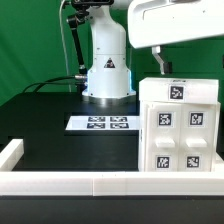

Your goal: Assemble cabinet

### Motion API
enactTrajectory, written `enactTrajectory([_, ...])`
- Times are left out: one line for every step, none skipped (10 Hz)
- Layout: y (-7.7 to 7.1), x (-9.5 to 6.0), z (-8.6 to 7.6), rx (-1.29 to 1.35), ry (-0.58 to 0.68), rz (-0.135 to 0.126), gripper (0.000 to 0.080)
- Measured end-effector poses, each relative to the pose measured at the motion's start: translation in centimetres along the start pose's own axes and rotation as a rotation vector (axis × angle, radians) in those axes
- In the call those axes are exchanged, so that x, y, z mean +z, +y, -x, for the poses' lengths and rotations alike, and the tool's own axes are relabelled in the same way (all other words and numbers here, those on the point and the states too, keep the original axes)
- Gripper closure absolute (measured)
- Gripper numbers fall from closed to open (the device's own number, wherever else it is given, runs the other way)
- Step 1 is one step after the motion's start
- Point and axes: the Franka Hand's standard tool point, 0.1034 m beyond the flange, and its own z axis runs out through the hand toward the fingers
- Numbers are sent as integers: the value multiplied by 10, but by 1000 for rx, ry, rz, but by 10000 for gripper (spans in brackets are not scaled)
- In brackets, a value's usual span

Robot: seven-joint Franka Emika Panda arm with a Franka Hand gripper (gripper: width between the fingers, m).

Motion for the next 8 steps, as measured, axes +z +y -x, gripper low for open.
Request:
enactTrajectory([0,0,-1,-114,12,5,2])
enactTrajectory([-1,4,0,-297,59,21,2])
enactTrajectory([0,7,3,-396,83,28,2])
enactTrajectory([1,8,3,-544,102,41,2])
enactTrajectory([3,9,2,-718,109,54,2])
enactTrajectory([6,9,1,-871,101,65,2])
enactTrajectory([7,10,1,-924,92,73,2])
enactTrajectory([8,11,4,-1048,69,93,2])
